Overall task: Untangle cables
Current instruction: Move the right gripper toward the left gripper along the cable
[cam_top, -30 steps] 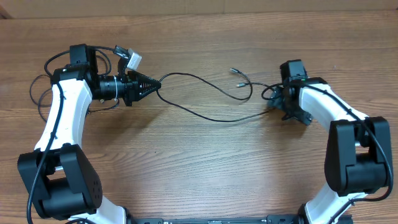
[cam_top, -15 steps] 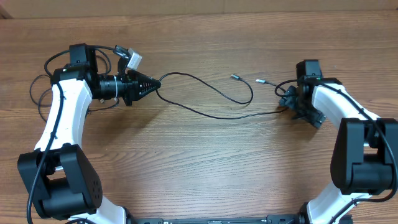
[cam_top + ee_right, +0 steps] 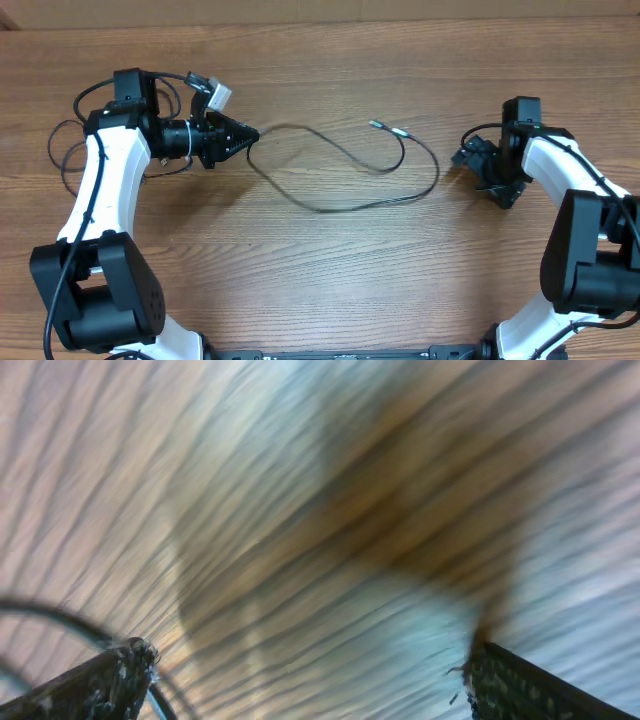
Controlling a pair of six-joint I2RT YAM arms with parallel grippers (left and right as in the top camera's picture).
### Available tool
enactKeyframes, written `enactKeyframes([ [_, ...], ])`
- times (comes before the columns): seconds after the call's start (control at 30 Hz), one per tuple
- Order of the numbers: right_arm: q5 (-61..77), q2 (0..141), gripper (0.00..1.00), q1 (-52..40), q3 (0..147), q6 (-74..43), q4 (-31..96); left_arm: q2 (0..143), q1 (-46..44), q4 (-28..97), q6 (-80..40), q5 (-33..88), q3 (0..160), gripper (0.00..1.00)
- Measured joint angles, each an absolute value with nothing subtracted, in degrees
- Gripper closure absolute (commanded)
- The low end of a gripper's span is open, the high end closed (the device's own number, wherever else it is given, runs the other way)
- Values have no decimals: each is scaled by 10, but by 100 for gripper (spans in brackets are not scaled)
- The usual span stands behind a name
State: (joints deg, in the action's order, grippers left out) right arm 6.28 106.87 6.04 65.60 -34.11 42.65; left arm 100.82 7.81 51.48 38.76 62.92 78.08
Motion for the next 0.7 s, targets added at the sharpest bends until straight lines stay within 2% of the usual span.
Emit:
enactKeyframes([
  [0.07,83,1068,0,41,656,-341,427,1008,66,502,375,614,781,82],
  [0.1,91,1068,0,30,656,-342,427,1008,55,493,363,600,781,73],
  [0.17,104,1068,0,2,656,-341,425,1009,38,481,339,571,781,47],
  [0.23,109,1068,0,-20,656,-342,421,1011,26,472,325,550,781,36],
  [0.5,179,1068,0,-94,648,-343,345,1013,-17,442,260,464,781,26],
  [0.7,230,1071,0,-134,645,-358,295,1013,-24,436,234,438,781,23],
])
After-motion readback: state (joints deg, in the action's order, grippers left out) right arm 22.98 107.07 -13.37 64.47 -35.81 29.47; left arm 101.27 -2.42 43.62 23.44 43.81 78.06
